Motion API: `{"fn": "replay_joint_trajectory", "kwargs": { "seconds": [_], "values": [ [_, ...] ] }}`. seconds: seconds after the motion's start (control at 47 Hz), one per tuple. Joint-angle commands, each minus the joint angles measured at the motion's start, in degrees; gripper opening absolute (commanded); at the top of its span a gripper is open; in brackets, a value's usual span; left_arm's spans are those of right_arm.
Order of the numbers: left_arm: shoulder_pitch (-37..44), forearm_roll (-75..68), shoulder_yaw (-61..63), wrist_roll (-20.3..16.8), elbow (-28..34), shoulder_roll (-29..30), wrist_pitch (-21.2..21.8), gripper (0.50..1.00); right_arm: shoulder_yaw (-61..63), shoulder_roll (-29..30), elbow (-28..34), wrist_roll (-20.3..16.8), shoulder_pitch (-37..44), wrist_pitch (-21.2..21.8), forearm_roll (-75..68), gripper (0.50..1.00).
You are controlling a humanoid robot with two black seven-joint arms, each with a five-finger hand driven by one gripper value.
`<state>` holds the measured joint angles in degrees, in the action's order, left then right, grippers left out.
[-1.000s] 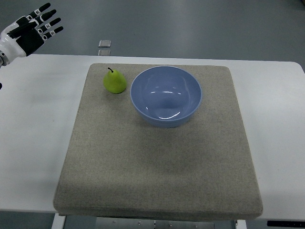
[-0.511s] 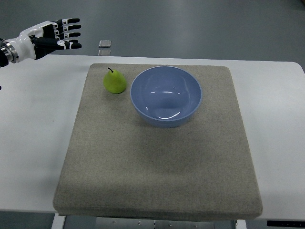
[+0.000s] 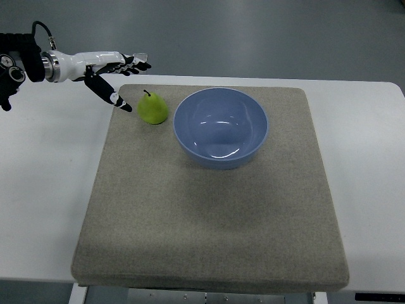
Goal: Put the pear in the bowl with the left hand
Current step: 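Reach the left hand down over the green pear, then close the left hand fingers around the green pear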
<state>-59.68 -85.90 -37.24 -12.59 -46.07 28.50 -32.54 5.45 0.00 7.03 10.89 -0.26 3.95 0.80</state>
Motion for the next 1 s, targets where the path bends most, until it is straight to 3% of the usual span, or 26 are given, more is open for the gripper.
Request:
{"fn": "replay_joint_trajectory", "kwargs": {
  "seconds": [0.0,0.085,0.298,0.511,0.766,0.851,0.979],
  "values": [
    [0.2,-5.8,0.1,0.0,0.0,-1.5,4.6,0.990,0.0,0.0,0.0,0.0,0.0,0.0,0.0,0.926],
    [0.5,-8.7,0.6,0.0,0.1,-3.0,7.7,0.992,0.0,0.0,0.0,0.0,0.0,0.0,0.0,0.926],
    [0.5,-9.1,5.0,0.1,1.4,-5.4,10.2,0.990,0.0,0.0,0.0,0.0,0.0,0.0,0.0,0.926],
    [0.9,-9.1,8.1,0.2,4.7,-7.8,18.6,0.990,0.0,0.0,0.0,0.0,0.0,0.0,0.0,0.926],
    [1.1,-9.1,8.9,0.2,4.7,-8.1,18.9,0.981,0.0,0.0,0.0,0.0,0.0,0.0,0.0,0.926],
    [1.2,-9.1,9.8,0.2,4.7,-8.1,18.9,0.966,0.0,0.0,0.0,0.0,0.0,0.0,0.0,0.926],
    [1.2,-9.2,11.0,0.2,4.7,-8.0,18.9,0.879,0.0,0.0,0.0,0.0,0.0,0.0,0.0,0.926]
  ]
}}
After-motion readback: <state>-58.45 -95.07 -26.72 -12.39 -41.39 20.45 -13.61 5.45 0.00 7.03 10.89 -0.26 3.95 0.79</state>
